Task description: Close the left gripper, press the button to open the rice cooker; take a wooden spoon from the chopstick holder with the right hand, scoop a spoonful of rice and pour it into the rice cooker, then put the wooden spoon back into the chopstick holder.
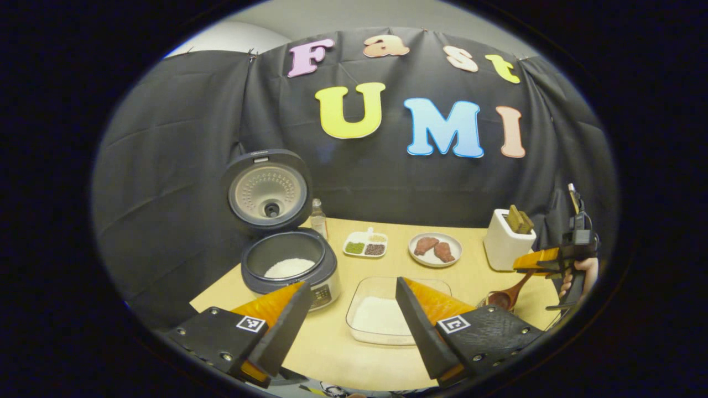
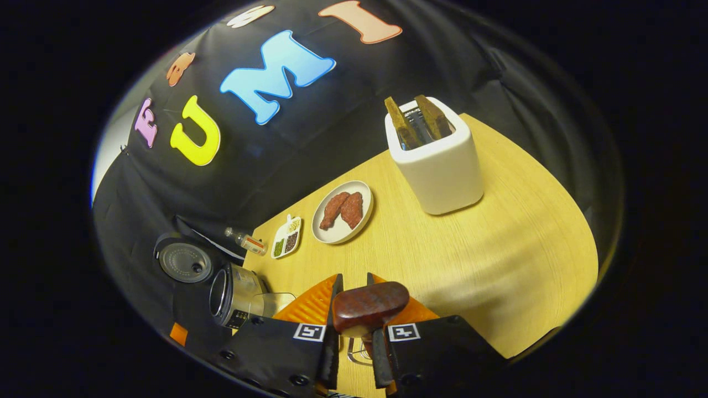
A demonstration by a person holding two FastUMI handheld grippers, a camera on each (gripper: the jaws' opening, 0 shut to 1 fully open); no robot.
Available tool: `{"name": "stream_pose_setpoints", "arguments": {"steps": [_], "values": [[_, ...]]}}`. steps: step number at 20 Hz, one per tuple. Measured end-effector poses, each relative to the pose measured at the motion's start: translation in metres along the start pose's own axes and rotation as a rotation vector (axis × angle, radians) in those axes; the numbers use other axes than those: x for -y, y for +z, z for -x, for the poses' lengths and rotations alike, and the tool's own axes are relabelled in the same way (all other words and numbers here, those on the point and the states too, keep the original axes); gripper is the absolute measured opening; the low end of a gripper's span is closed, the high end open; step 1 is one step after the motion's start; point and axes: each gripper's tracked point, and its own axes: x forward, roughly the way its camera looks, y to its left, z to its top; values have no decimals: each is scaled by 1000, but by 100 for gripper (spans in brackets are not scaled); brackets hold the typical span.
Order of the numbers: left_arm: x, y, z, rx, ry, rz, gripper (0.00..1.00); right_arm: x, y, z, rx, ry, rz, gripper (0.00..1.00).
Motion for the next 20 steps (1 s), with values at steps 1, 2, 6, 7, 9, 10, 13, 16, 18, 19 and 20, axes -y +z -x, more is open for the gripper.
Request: {"name": "stream_pose_setpoints", "arguments": {"steps": [1, 2, 6, 7, 9, 10, 13, 16, 18, 19, 20], "values": [[-1, 0, 1, -1, 6, -1, 97, 2, 1, -1, -8, -5, -4, 27], [-1, 1, 2, -3, 11, -2, 96, 3, -2, -3, -14, -12, -6, 27], [-7, -2, -1, -16, 11, 10, 94, 8, -13, -5, -29, -29, -13, 29], [-9, -1, -2, -20, 10, 16, 94, 5, -14, -4, -25, -20, -26, 31], [-17, 4, -8, -24, 14, 30, 97, 5, -13, 0, -7, -20, -23, 22], [-20, 7, -8, -24, 13, 38, 97, 2, -8, 3, 15, -16, -21, 38], [-40, 28, -19, 4, 22, 33, 97, 14, -2, 10, 76, -73, -1, 98], [-68, 55, -31, 36, 26, 35, 97, 21, -1, 26, 131, -135, 29, 98], [-89, 80, -40, 63, 22, 60, 97, 23, 1, 39, 184, -178, 58, 98], [-102, 94, -45, 83, 23, 70, 97, 23, 2, 46, 209, -203, 74, 98], [-115, 109, -48, 105, 25, 76, 97, 23, -1, 51, 228, -227, 84, 98]]}}
